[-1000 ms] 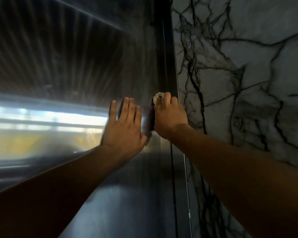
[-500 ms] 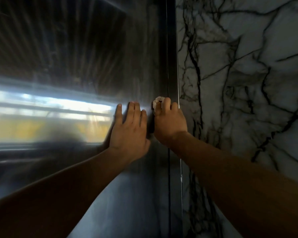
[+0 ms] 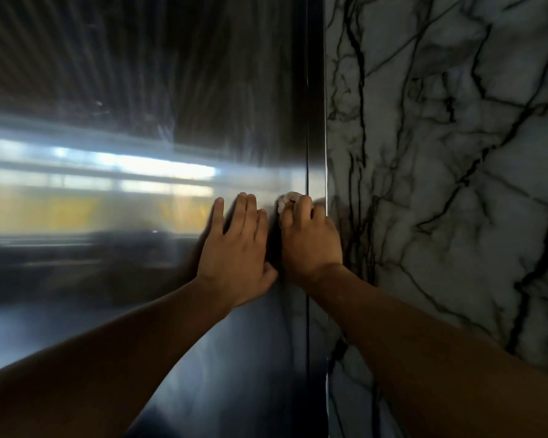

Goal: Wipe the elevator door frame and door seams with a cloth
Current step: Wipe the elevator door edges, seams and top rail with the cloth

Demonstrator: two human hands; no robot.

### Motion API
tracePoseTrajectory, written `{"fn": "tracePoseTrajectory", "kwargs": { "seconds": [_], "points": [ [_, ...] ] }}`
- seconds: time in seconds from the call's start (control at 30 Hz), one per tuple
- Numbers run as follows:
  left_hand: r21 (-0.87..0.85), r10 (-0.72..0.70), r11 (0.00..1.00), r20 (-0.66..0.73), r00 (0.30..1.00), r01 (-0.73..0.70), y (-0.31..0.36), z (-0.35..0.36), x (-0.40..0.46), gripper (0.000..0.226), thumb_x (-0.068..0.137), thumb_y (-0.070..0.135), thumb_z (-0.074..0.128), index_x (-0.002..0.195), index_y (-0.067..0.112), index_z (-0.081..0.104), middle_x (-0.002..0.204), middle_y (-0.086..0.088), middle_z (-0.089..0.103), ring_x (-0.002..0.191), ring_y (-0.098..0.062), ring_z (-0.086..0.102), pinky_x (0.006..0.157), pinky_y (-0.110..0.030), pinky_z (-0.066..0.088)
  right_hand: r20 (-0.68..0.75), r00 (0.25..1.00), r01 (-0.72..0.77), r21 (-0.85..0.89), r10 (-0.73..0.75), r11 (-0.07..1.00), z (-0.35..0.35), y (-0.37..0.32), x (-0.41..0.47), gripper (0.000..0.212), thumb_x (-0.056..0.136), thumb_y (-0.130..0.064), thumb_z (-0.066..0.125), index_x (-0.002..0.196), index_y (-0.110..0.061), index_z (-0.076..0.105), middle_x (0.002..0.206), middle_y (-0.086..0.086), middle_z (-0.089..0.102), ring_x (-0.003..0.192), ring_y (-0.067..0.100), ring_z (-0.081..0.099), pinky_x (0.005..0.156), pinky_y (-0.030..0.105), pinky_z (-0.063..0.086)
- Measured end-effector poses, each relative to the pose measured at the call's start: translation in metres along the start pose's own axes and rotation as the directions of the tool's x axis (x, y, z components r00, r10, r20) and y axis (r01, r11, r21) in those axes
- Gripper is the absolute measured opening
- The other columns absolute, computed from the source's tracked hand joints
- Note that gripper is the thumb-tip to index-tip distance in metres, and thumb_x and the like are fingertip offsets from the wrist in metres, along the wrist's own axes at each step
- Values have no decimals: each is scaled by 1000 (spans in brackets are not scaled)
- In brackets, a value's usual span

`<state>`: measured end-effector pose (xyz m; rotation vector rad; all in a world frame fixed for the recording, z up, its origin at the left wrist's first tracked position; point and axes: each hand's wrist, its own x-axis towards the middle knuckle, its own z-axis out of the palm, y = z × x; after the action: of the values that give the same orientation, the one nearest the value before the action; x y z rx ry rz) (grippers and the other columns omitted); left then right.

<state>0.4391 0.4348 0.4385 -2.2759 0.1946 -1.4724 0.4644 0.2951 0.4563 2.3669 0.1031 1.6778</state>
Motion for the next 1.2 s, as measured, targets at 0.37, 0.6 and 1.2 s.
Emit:
{"fn": "tracePoseTrajectory", "kwargs": {
  "seconds": [0.37,0.6,1.2],
  "points": [
    [9,87,996,80,993,-88,20,22,-72,94,86,62,33,156,3,12,164,-26,4,152,-40,-3,118,-64,-1,-46,998,-34,159,42,987,28,-15,-80,37,75,-18,73,108,-8,63,100,21,57,74,38,60,48,34,48],
    [-6,84,996,104,991,-84,45,45,-129,98,81,58,34,156,-1,10,164,-28,5,152,-41,-1,119,-63,3,-6,999,-41,179,43,983,39,-26,-123,31,81,-12,65,112,-6,61,105,24,55,76,40,61,43,33,44],
    [-34,245,970,174,954,-243,101,89,-233,103,83,57,47,153,-8,7,163,-29,7,152,-41,2,119,-66,1,-7,1000,-5,228,7,974,90,-63,-260,34,91,-11,37,114,1,58,110,26,60,58,30,65,38,28,47]
  ]
}}
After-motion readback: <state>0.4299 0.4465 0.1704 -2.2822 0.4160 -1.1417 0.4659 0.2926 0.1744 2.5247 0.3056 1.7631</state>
